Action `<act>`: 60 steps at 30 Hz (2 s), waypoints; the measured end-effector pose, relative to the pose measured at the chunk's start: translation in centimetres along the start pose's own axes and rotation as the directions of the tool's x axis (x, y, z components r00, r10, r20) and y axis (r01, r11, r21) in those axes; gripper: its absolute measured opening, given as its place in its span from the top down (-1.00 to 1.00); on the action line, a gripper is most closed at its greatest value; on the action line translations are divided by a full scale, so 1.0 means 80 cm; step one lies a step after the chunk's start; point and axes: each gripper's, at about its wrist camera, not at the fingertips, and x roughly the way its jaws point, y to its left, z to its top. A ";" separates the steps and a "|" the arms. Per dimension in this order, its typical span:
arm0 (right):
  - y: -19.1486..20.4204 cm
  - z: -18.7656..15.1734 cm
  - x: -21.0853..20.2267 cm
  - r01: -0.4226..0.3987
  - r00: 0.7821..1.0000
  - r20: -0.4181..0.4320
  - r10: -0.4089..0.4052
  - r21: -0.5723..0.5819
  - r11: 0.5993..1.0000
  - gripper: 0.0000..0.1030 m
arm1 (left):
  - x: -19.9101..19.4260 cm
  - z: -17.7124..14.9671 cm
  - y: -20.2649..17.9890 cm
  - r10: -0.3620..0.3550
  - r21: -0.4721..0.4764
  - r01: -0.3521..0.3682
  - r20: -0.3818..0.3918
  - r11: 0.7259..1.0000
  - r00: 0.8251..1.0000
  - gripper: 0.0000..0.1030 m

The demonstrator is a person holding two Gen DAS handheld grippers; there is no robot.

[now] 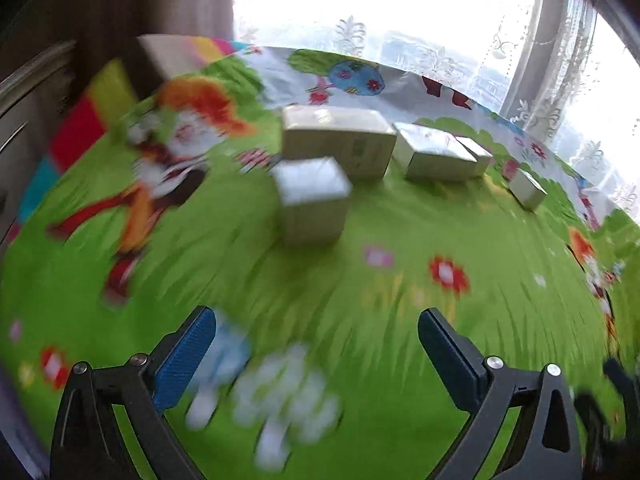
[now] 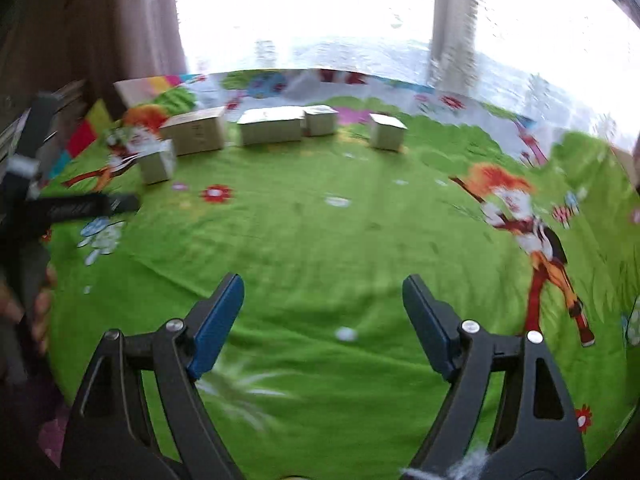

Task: Organize rigid objects
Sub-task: 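Grasp a small white box with the left tool while the right tool grasps another white box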

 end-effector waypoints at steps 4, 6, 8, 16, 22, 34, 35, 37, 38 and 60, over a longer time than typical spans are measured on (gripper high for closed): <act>-0.019 -0.002 0.010 -0.062 0.997 -0.038 0.064 0.070 0.996 -0.65 | 0.053 0.041 -0.005 0.092 -0.017 -0.093 -0.021 0.996 0.995 -0.99; -0.023 -0.001 0.013 -0.081 0.995 -0.045 0.085 0.085 0.993 -0.65 | 0.067 0.052 0.002 0.084 -0.050 -0.085 -0.030 0.995 0.996 -0.96; -0.027 -0.003 0.015 -0.090 0.994 -0.059 0.097 0.102 0.991 -0.65 | 0.071 0.058 0.008 0.025 -0.078 -0.024 0.006 0.997 1.000 -0.65; -0.030 -0.004 0.026 -0.104 0.989 -0.093 0.117 0.141 0.985 -0.67 | 0.034 0.015 0.002 -0.044 0.038 0.043 0.023 0.998 0.999 0.19; -0.034 0.053 0.072 -0.037 0.993 -0.107 0.045 0.076 0.996 -0.71 | 0.035 0.013 -0.011 -0.032 0.078 0.031 0.014 0.996 0.999 0.18; -0.101 0.207 0.281 0.166 0.960 -0.245 -0.136 0.105 0.981 -0.88 | 0.038 0.014 -0.021 -0.005 0.112 0.004 0.012 0.994 1.000 0.17; -0.101 0.211 0.286 0.171 0.959 -0.245 -0.140 0.109 0.979 -0.88 | 0.038 0.014 -0.020 -0.005 0.113 0.004 0.012 0.994 1.000 0.17; -0.099 0.212 0.286 0.163 0.964 -0.230 -0.136 0.101 0.981 -0.61 | 0.038 0.014 -0.021 -0.004 0.114 0.003 0.011 0.993 1.000 0.17; -0.094 0.211 0.280 0.146 0.970 -0.208 -0.125 0.087 0.985 -0.01 | 0.038 0.014 -0.021 -0.004 0.114 0.003 0.012 0.994 1.000 0.17; -0.089 -0.015 0.005 0.028 0.987 -0.156 -0.030 -0.014 1.000 0.13 | 0.038 0.015 -0.019 -0.016 0.108 0.014 0.011 0.994 1.000 0.17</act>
